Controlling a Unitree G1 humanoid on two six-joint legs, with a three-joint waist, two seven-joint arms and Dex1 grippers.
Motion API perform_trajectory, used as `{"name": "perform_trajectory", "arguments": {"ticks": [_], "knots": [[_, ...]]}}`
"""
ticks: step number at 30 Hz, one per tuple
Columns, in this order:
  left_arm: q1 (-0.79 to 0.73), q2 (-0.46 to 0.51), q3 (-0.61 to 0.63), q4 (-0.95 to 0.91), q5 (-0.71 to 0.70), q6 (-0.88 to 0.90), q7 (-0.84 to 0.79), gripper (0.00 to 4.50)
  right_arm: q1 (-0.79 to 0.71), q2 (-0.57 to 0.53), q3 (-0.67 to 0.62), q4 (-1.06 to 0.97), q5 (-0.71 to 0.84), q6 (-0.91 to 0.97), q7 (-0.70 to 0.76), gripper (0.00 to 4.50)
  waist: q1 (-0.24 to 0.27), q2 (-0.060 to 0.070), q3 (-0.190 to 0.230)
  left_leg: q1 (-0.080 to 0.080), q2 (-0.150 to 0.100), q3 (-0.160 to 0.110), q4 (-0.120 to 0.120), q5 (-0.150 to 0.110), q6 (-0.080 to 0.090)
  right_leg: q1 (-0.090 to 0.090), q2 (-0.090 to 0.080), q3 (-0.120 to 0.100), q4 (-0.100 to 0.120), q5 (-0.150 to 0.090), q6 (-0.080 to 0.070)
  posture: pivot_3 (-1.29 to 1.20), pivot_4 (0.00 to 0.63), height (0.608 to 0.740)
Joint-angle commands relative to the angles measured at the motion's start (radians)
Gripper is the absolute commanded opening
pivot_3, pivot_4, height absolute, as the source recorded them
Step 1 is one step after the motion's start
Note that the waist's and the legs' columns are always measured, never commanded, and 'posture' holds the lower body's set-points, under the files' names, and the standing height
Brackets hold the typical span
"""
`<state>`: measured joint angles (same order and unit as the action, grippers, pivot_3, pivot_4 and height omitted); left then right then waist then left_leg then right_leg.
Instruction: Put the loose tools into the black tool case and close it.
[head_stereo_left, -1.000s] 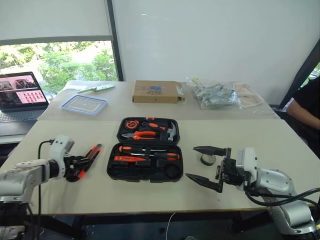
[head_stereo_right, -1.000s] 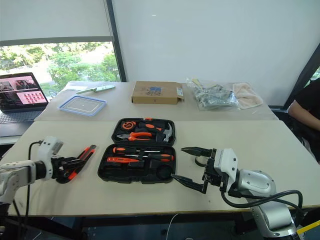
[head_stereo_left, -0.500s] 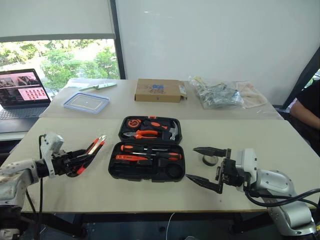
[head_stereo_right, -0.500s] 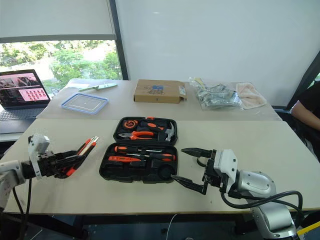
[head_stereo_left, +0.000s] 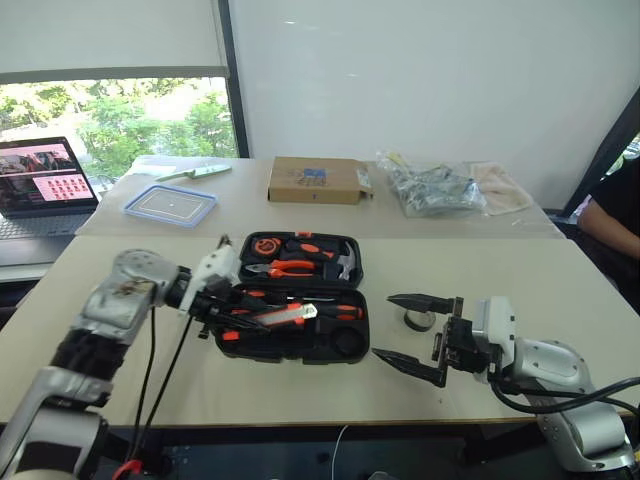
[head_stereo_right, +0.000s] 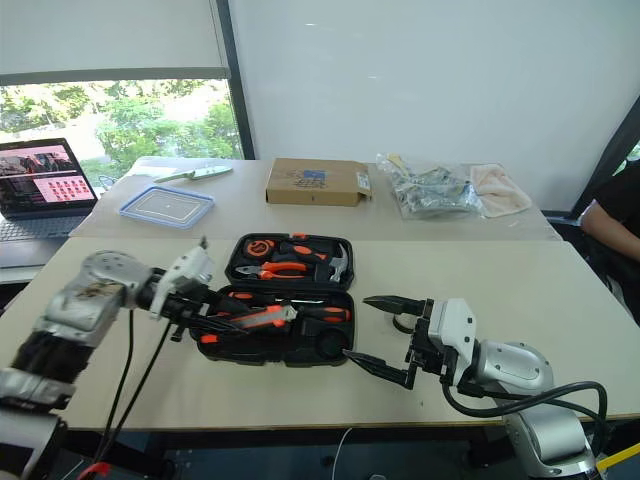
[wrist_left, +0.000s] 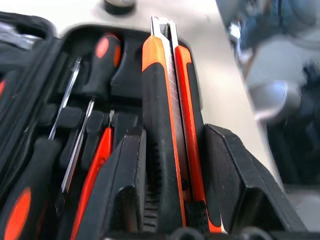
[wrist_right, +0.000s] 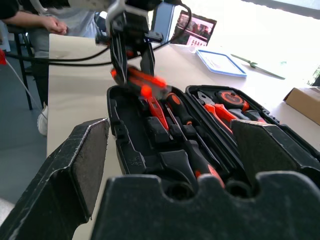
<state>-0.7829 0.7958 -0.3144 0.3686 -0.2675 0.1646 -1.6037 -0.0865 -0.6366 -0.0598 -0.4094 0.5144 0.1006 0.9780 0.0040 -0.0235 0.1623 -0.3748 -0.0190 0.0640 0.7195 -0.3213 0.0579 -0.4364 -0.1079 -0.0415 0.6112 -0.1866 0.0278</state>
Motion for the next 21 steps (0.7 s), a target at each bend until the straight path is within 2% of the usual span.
{"name": "perform_trajectory", "arguments": {"ticks": [1,12,21], "knots": [[-0.044,-0.020,-0.050,0.107,0.059,-0.164,-0.011,1.37,0.022,-0.008,-0.039,-0.058,0.013,0.000,-0.020,4.50,-0.002,0.000,0.000,0.000,0.000,0.000,0.000,0.000,0.000,0.000,0.000,0.000,0.000,0.000,0.000,0.00,0.150,0.740],[-0.091,-0.098,-0.130,0.204,0.023,-0.188,-0.011,1.37,0.067,-0.012,-0.053,-0.092,0.010,0.002,-0.052,4.50,0.005,0.000,0.000,-0.009,0.000,-0.002,0.011,-0.003,0.006,-0.002,-0.001,0.000,0.000,0.002,0.007,0.00,0.150,0.740],[-0.104,-0.142,-0.091,0.285,0.104,-0.200,-0.005,1.37,0.062,-0.005,-0.043,-0.089,0.005,0.000,-0.062,4.50,0.011,0.000,0.000,-0.009,-0.001,-0.002,0.011,-0.004,0.006,-0.001,-0.002,0.000,-0.001,0.003,0.007,0.00,0.150,0.740]]}}
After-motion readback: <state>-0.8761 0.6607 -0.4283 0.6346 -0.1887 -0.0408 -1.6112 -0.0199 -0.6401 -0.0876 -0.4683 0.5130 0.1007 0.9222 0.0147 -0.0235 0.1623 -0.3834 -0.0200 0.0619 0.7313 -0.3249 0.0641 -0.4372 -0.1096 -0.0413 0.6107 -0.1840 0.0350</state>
